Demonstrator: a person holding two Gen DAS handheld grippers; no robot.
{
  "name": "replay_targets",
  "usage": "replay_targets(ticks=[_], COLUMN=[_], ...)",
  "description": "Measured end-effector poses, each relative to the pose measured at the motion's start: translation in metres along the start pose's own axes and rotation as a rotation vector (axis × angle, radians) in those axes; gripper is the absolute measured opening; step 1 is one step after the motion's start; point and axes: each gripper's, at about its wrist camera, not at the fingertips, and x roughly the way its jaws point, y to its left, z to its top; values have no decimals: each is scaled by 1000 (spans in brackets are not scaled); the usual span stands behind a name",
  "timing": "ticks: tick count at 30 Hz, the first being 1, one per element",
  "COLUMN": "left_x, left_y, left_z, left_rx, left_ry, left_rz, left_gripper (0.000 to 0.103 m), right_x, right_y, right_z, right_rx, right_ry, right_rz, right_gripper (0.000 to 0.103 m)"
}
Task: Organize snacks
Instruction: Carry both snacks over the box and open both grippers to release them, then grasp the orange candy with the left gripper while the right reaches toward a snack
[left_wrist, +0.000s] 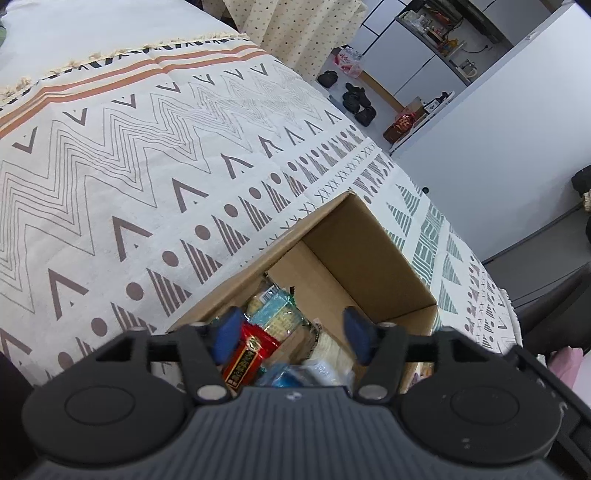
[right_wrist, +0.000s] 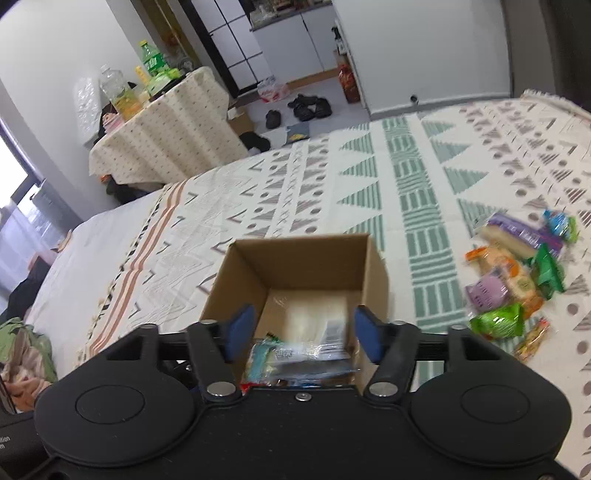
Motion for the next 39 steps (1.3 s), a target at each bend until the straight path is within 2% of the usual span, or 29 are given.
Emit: replay_targets(ticks=[4,8,22,31,39], left_x=[-1,-3,-16,-15,-6], left_y=[-8,-18,-69,-103,-124], left_z=[-5,-13,-52,-84,-107], left_rx=[22,57,213,330,404], left_ry=[1,-2,-13,5,36], left_rz=[7,17,15,7,-3], left_gripper=[78,84,87,88,88], right_x=[-8,-20,-74,-94,-102], right_y=[-13,-25,-93,-139,-169], right_z=[-1,-5,-18,-28,-34], right_rx=[22,17,75,123,158], right_ry=[11,3,-44,-55,-52], right_rz=[-6,-39,-136,-161,-145], right_gripper=[64,73,89,91,90])
